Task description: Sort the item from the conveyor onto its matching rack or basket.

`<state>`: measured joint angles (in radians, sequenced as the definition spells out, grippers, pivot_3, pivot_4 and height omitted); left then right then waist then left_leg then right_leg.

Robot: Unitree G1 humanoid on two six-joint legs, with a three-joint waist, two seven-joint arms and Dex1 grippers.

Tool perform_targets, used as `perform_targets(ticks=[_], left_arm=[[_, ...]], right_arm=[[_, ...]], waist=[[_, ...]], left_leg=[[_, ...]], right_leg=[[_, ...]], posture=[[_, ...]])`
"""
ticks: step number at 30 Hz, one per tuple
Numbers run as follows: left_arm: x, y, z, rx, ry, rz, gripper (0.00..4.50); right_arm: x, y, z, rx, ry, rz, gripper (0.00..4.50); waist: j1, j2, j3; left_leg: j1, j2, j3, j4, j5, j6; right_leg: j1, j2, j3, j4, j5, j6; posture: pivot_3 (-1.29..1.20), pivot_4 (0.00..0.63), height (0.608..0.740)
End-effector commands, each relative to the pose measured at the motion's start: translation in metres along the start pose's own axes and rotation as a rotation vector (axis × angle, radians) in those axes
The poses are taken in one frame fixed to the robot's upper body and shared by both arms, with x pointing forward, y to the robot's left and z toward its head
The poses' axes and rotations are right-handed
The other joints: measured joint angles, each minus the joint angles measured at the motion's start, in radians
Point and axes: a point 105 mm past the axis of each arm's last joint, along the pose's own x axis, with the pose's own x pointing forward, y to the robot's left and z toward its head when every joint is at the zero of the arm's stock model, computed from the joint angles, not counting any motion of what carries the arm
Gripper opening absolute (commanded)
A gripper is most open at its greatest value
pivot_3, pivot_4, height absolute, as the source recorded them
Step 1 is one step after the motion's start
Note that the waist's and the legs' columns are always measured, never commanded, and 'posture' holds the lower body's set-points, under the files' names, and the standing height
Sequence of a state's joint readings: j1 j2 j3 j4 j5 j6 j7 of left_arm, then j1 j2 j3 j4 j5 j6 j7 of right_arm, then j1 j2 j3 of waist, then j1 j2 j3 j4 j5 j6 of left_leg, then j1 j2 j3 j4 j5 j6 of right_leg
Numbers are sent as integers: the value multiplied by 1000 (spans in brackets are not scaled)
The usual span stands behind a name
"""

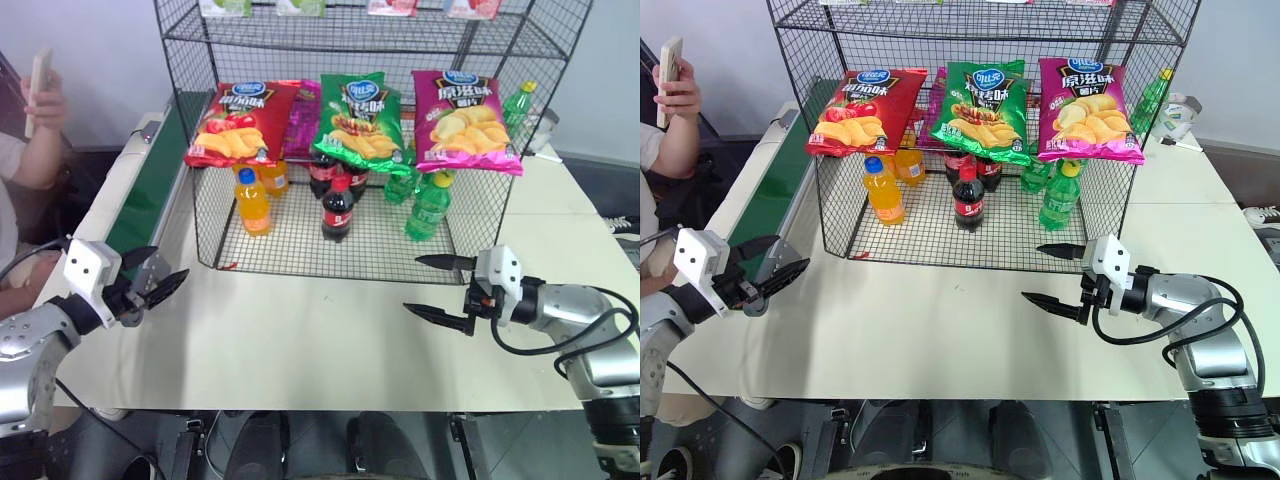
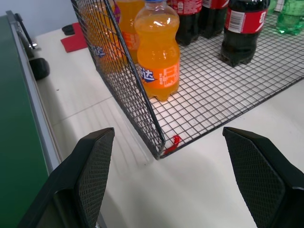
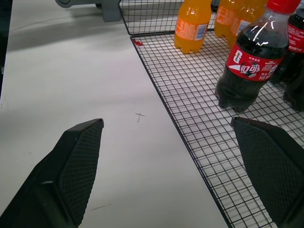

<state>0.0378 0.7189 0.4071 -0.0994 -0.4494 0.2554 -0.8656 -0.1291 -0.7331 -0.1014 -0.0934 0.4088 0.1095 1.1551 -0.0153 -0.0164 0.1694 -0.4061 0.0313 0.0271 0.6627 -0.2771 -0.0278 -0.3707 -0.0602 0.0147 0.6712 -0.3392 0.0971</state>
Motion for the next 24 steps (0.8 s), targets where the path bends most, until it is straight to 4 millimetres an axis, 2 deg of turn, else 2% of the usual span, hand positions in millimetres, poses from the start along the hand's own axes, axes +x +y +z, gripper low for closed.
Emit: perform_targets(ticks=[1, 13, 19, 24], left_arm=[[-5, 1, 9, 9, -31, -17, 3903], [-3, 0, 13, 31, -56, -10, 3903], [-6, -2, 0, -34, -12, -3, 3903], [-4, -6, 13, -42, -75, -61, 3903]], right_arm=[[2, -2, 8, -35, -24, 2, 4481], [4, -8, 10, -58, -23, 11, 4481], [5, -9, 13, -54, -35, 11, 4481], [7, -8, 12, -63, -27, 24, 4481]], waist=[[0, 0, 0], [0, 0, 0], [0, 0, 0], [2, 0, 0]], left_leg=[[0, 0, 0, 0, 0, 0], [0, 0, 0, 0, 0, 0], [0, 0, 0, 0, 0, 0], [0, 0, 0, 1, 0, 0]], right_leg=[[0, 0, 0, 0, 0, 0], [0, 0, 0, 0, 0, 0], [0, 0, 0, 0, 0, 0], [0, 0, 0, 1, 0, 0]], posture=[[0, 150, 739], [0, 150, 739], [0, 150, 739], [0, 150, 739]])
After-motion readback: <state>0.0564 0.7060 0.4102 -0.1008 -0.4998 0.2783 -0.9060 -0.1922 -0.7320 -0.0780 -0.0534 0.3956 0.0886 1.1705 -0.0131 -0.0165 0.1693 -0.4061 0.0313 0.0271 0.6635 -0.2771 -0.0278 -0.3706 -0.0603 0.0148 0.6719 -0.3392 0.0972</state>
